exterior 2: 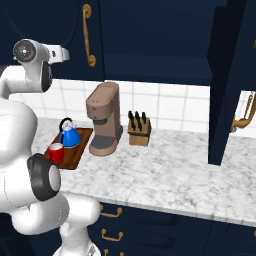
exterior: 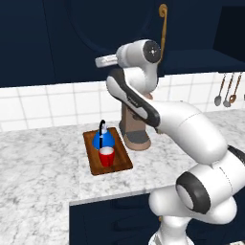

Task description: Pick the kettle from the counter and place it on the tray. Then pick the mug from the cabinet and place it on the tray. Then close the cabinet doors.

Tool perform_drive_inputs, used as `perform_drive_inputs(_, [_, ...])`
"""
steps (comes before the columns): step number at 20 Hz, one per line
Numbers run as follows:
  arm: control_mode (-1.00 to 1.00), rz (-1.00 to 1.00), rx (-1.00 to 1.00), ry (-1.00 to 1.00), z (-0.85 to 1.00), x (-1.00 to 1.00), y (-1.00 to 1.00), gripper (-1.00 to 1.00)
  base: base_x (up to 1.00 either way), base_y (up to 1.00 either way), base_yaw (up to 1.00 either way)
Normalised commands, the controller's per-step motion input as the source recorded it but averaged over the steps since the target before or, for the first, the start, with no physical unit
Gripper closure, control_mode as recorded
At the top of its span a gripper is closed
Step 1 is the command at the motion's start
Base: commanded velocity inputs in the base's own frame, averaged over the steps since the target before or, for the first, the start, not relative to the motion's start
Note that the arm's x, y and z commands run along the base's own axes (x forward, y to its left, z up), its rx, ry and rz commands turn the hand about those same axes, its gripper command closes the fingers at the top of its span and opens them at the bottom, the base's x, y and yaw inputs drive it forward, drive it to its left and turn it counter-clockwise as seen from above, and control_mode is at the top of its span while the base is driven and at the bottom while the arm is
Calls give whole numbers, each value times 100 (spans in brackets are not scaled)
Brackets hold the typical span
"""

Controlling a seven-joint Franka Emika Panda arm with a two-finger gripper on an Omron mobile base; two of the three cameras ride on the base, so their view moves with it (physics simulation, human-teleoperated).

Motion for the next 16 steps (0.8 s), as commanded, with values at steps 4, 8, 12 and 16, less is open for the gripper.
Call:
perform_drive_inputs(4, [-100, 2, 0, -7, 8, -57, -13, 100, 0, 0, 0])
perform_drive_inputs(8, [-100, 0, 0, -6, 11, -99, -7, 100, 0, 0, 0])
perform_drive_inputs(12, [-100, 0, 0, -1, 7, -100, -22, 100, 0, 0, 0])
perform_drive_inputs(16, [-100, 0, 0, 0, 0, -98, -44, 100, 0, 0, 0])
